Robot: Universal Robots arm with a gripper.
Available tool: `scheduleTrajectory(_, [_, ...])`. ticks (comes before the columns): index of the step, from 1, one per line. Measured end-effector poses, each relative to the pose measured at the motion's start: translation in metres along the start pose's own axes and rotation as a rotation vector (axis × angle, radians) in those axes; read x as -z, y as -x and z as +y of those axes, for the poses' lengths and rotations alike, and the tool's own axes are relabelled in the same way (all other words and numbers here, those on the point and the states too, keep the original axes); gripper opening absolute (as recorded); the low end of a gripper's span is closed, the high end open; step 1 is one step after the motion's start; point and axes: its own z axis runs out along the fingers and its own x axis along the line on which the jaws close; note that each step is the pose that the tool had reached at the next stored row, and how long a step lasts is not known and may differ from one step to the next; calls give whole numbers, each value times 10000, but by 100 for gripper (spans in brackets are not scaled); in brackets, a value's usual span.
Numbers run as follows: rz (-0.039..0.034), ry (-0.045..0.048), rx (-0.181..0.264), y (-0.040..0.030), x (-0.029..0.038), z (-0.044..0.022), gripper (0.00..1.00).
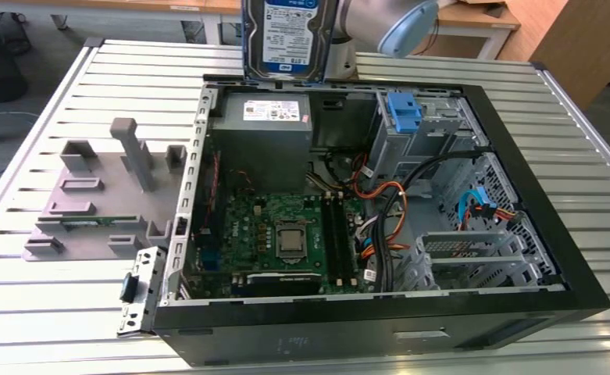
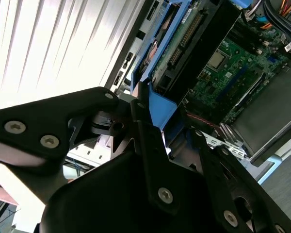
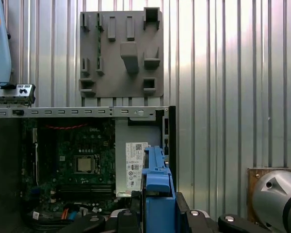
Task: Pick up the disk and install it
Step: 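Pick up the disk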
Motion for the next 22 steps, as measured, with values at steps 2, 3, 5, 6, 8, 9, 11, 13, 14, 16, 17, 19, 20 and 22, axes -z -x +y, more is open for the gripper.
scheduleTrajectory(2, [0, 0, 0, -38, 1, 0, 36])
scheduleTrajectory(3, [-1, -1, 1, -59, 0, -1, 36])
scheduleTrajectory(5, [0, 0, 0, -100, 1, -1, 36])
scheduleTrajectory(6, [0, 0, -1, -122, 2, -2, 36])
scheduleTrajectory(8, [0, 0, 0, -165, 2, -2, 36])
scheduleTrajectory(9, [0, 0, 0, -187, 2, -2, 36])
scheduleTrajectory(11, [-1, -1, 0, -233, 2, -3, 36])
scheduleTrajectory(13, [0, 0, 0, -275, 3, -4, 36])
scheduleTrajectory(14, [0, 0, -1, -299, 4, -4, 36])
scheduleTrajectory(16, [0, 0, 0, -342, 4, -5, 36])
scheduleTrajectory(17, [0, 0, 0, -365, 4, -5, 36])
scheduleTrajectory(19, [0, 0, 1, -411, 5, -6, 36])
scheduleTrajectory(20, [0, 0, 1, -433, 5, -6, 36])
scheduleTrajectory(22, [0, -1, 0, -479, 6, -6, 36])
